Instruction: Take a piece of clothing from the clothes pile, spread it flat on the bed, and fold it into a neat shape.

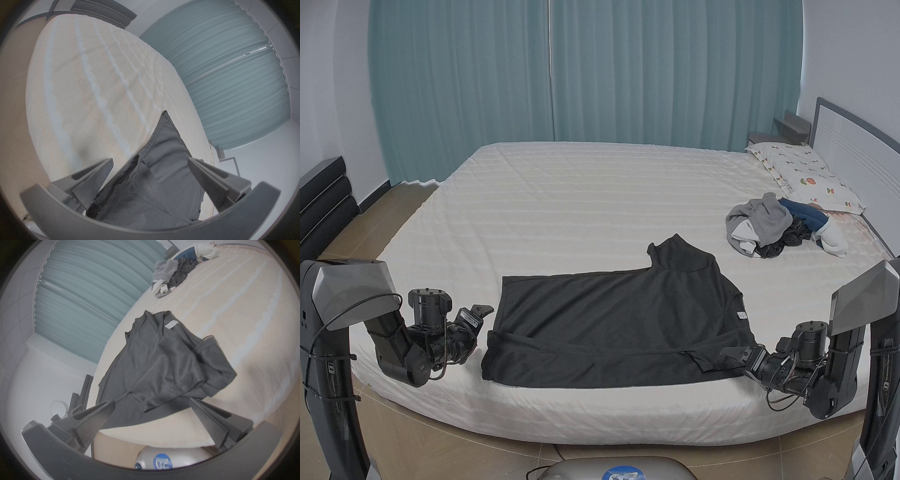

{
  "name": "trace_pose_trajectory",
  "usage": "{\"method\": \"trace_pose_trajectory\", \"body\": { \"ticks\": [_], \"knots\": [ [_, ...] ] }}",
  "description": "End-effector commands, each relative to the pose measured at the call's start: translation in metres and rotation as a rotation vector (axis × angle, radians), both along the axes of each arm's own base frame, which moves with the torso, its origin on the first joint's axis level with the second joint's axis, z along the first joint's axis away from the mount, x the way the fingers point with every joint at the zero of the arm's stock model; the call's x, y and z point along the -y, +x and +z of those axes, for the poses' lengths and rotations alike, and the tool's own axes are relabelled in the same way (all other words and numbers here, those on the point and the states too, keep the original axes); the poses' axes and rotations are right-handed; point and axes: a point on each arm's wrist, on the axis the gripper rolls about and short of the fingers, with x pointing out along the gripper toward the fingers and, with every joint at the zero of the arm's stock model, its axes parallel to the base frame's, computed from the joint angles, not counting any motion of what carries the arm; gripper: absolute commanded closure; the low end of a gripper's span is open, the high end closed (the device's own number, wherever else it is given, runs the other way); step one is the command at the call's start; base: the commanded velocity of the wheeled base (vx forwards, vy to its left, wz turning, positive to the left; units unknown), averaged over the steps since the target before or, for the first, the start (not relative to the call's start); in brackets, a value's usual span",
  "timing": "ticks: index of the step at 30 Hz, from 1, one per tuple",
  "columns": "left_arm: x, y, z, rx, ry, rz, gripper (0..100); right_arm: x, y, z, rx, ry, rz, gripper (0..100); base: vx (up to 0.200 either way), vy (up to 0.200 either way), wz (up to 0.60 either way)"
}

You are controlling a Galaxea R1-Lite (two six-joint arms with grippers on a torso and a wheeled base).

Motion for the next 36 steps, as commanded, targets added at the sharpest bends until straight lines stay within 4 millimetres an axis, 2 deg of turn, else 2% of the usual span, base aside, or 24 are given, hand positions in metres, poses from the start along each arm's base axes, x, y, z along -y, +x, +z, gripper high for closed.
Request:
{"method": "trace_pose_trajectory", "body": {
  "ticks": [1,4,5,13,17,20,23,28,32,36],
  "knots": [
    [0.001,0.0,0.0,0.002,0.001,-0.003,0,0.0,0.004,-0.007,-0.002,-0.008,-0.01,0,0.0,0.0,0.0],
    [0.001,0.0,0.0,0.002,0.001,-0.003,0,0.0,0.003,-0.002,0.01,-0.006,-0.012,0,0.0,0.0,0.0],
    [0.001,0.0,0.0,0.002,0.001,-0.003,0,0.0,0.003,0.009,0.044,0.0,-0.009,0,0.0,0.0,0.0],
    [0.001,0.0,0.0,0.002,0.001,-0.003,0,0.005,-0.003,0.048,0.16,0.021,-0.016,0,0.0,0.0,0.0],
    [0.001,0.0,0.0,0.002,0.002,-0.001,0,0.001,0.001,0.053,0.188,0.041,0.007,0,0.0,0.0,0.0],
    [0.001,0.0,0.001,0.005,0.001,-0.001,0,-0.004,0.016,0.04,0.177,0.059,0.011,0,0.0,0.0,0.0],
    [0.001,0.0,0.001,0.004,0.0,-0.001,0,-0.008,0.037,0.015,0.151,0.067,0.002,0,0.0,0.0,0.0],
    [0.001,0.001,0.001,0.006,0.0,-0.001,0,-0.007,0.06,-0.023,0.122,0.058,-0.017,0,0.0,0.0,0.0],
    [0.001,0.0,0.001,0.005,0.001,-0.001,0,0.007,0.076,-0.028,0.16,0.054,-0.075,0,0.0,0.0,0.0],
    [0.001,0.0,0.001,0.005,0.001,-0.001,0,0.014,0.08,-0.031,0.164,0.05,-0.104,0,0.0,0.0,0.0]
  ]
}}
